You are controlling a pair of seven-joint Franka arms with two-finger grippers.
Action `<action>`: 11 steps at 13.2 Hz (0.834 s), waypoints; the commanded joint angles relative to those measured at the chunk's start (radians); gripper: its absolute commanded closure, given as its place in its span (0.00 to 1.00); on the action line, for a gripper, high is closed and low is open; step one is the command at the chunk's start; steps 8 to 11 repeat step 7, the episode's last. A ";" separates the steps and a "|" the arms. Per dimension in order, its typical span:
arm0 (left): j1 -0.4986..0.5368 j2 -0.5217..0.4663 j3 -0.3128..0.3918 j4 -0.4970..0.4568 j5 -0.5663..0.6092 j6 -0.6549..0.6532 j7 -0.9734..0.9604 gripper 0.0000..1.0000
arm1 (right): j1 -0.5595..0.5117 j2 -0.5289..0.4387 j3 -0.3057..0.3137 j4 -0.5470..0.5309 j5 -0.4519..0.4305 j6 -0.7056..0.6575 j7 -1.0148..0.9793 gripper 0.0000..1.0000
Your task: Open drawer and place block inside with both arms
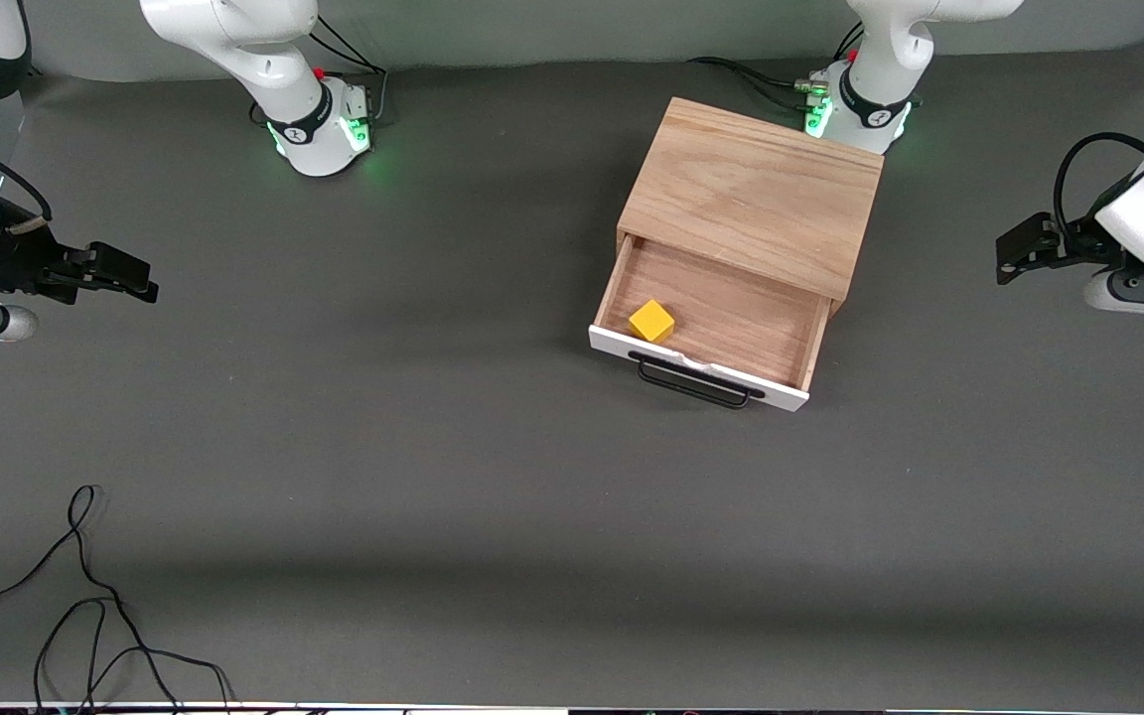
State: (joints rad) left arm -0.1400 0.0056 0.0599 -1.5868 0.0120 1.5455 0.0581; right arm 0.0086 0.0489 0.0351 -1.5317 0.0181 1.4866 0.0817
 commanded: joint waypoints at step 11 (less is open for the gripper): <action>-0.007 -0.007 0.009 0.004 -0.009 0.004 0.019 0.00 | 0.011 -0.027 -0.009 -0.025 -0.010 0.004 -0.020 0.01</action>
